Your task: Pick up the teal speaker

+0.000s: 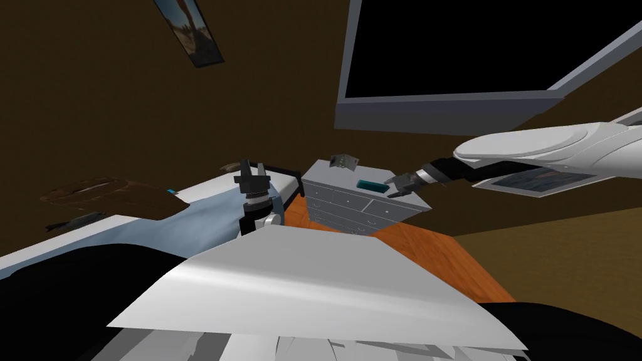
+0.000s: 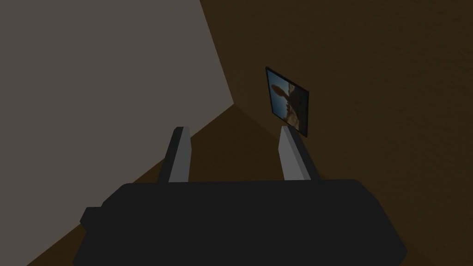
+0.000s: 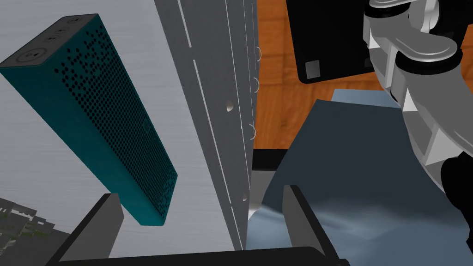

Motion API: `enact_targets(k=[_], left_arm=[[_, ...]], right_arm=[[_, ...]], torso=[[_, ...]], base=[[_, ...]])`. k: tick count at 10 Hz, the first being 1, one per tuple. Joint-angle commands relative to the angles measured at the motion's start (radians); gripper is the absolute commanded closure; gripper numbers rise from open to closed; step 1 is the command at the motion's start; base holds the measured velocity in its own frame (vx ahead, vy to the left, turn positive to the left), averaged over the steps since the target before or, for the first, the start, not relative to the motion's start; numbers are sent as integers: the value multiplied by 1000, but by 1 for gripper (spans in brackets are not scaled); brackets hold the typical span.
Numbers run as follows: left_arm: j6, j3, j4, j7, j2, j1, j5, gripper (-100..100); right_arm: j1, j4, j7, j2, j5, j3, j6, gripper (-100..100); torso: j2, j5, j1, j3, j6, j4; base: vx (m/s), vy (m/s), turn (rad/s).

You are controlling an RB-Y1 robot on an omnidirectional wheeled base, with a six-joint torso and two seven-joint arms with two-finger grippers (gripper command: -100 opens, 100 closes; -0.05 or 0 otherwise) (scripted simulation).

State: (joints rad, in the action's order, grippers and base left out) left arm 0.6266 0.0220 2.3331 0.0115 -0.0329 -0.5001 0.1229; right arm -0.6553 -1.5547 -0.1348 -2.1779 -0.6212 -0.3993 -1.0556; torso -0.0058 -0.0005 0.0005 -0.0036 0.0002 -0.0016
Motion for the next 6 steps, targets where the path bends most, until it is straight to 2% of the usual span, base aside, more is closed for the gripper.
enact_targets(k=[1, 2, 3, 4, 5, 6], left_arm=[[0, 0, 0, 0, 0, 0, 0, 0], [0, 0, 0, 0, 0, 0, 0, 0], [0, 0, 0, 0, 0, 0, 0, 0], [0, 0, 0, 0, 0, 0, 0, 0], [0, 0, 0, 0, 0, 0, 0, 0], [0, 0, 0, 0, 0, 0, 0, 0]], right_arm=[[-28, 13, -11, -50, -18, -10, -6, -100], [-28, 13, -11, -78, -18, -10, -6, -100], [-52, 24, -19, -110, -31, -18, -10, -100], [-52, 24, -19, -129, -31, -18, -10, -100], [-76, 34, -26, -163, -42, -25, -13, -100], [-76, 34, -26, -173, -42, -25, -13, -100]], torso=[[0, 0, 0, 0, 0, 0], [-1, 0, 0, 0, 0, 0], [0, 0, 0, 0, 0, 0], [-1, 0, -1, 0, 0, 0], [0, 0, -1, 0, 0, 0], [0, 0, -1, 0, 0, 0]], base=[[91, 12, -15], [78, 5, -8], [93, 5, -14], [78, 2, -11], [81, -8, -22], [64, 2, -7]])
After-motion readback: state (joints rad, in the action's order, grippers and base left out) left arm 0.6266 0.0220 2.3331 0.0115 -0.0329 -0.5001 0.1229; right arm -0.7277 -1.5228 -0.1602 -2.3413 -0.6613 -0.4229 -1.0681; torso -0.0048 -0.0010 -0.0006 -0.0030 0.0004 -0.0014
